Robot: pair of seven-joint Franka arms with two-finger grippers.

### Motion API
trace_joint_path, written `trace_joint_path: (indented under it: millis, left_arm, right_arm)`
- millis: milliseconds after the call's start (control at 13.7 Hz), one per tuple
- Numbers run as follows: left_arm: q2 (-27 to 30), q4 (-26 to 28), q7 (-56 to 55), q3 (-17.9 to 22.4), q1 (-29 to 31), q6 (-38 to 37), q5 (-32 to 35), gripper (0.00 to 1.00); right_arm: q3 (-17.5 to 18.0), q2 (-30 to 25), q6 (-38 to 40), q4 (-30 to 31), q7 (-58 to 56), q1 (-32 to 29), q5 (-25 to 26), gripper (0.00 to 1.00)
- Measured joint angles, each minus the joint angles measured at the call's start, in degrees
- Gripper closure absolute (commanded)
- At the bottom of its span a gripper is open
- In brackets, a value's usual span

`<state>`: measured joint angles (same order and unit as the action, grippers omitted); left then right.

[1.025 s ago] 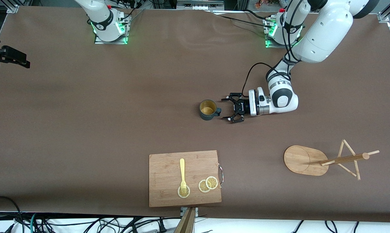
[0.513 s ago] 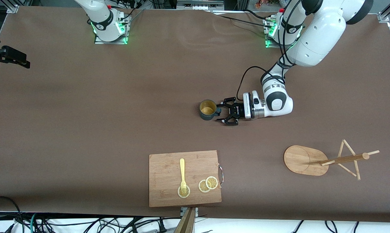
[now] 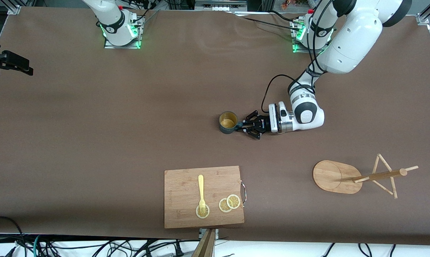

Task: Pass cup and hang on rack
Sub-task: 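Grasp the mug handle with the left gripper and lift it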

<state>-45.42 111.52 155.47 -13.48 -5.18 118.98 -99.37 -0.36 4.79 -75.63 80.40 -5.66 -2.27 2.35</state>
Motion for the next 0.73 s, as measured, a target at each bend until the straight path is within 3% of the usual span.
trace_joint_path:
  millis: [293, 732]
  left_arm:
    - [0.04, 0.19, -0.06, 0.19, 3.83, -1.07, 2.64, 1.0]
    - [2.3, -0.33, -15.62, 0.82, 22.64, -14.98, 30.87, 1.0]
  right_arm:
    - [0.03, 0.0, 0.0, 0.0, 0.0, 0.0, 0.0, 0.0]
    - [0.03, 0.03, -0.02, 0.0, 0.09, -0.01, 0.0, 0.0]
